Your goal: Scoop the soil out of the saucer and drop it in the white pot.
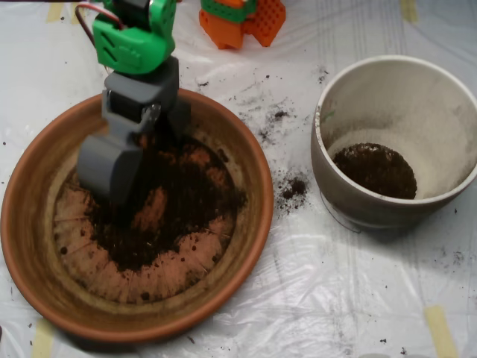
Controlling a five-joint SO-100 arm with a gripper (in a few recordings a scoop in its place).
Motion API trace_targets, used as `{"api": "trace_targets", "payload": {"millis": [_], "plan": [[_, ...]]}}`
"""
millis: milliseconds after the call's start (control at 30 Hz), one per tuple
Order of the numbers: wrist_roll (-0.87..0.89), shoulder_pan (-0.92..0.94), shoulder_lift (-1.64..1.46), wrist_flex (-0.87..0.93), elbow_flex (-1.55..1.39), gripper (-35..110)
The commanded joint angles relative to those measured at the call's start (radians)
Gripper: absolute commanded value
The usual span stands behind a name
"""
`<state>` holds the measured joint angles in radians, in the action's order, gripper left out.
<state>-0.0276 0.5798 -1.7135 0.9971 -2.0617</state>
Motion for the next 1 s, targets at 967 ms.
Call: {"api": "trace_targets", "payload": {"millis": [967], "plan": [[0.018, 0.149, 0.285, -0.006, 0.279, 12]]}}
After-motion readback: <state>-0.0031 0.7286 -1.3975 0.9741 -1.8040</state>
